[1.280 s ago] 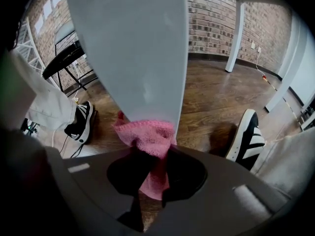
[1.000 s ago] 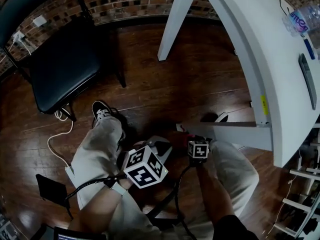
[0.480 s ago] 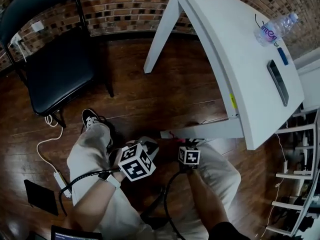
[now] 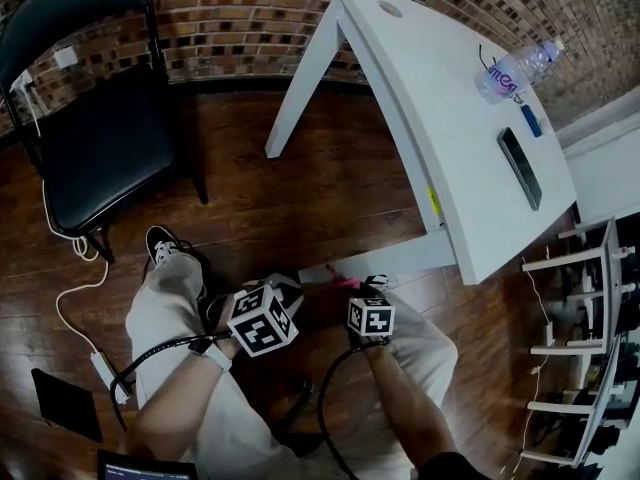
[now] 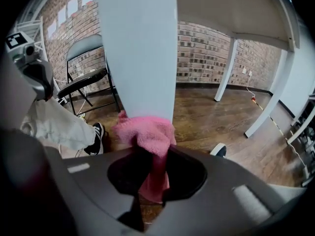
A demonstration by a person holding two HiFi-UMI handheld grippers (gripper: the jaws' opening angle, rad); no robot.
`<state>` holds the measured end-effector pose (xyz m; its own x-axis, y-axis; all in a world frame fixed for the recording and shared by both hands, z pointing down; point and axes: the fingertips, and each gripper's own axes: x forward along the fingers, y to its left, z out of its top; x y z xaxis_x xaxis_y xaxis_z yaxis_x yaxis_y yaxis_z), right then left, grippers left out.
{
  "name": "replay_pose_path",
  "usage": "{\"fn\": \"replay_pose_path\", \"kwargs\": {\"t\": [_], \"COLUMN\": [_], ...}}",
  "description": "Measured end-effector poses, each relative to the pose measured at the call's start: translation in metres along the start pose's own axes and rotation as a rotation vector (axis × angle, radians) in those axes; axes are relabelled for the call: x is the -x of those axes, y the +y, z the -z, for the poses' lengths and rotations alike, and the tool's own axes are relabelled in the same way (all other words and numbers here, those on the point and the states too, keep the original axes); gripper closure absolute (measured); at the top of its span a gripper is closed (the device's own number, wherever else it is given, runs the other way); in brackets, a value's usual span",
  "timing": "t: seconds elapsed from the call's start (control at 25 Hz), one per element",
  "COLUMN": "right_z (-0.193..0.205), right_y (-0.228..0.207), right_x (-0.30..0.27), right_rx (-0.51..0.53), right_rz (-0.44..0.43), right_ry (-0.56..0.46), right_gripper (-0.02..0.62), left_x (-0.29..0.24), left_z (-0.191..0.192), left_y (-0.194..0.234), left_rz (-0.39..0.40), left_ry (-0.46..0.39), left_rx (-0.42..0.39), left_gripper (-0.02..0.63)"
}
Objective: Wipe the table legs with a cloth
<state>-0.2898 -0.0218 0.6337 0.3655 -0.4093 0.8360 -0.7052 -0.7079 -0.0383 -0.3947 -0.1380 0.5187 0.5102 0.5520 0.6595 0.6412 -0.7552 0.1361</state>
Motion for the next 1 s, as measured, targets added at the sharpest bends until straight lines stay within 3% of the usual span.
{"fn": "replay_pose_path", "kwargs": {"t": [0.28, 1.0], "right_z": [-0.019, -0.05], "right_y": [0.004, 0.004], "right_x": [0.025, 0.073], "right_rx": [-0.001, -0.035], "right_rz": [0.009, -0.019], "right_ry": [-0.027, -0.09], "right_gripper": [0.54, 0.54], "left_x": [-0.001, -0.003], "left_z": [-0.007, -0.007], "left_y": [-0.008, -0.009], "left_rz": [0.021, 0.017], "left_ry": [-0.015, -0.004], "left_rx": [-0.039, -0.032], "left_gripper": [0.606, 0.606]}}
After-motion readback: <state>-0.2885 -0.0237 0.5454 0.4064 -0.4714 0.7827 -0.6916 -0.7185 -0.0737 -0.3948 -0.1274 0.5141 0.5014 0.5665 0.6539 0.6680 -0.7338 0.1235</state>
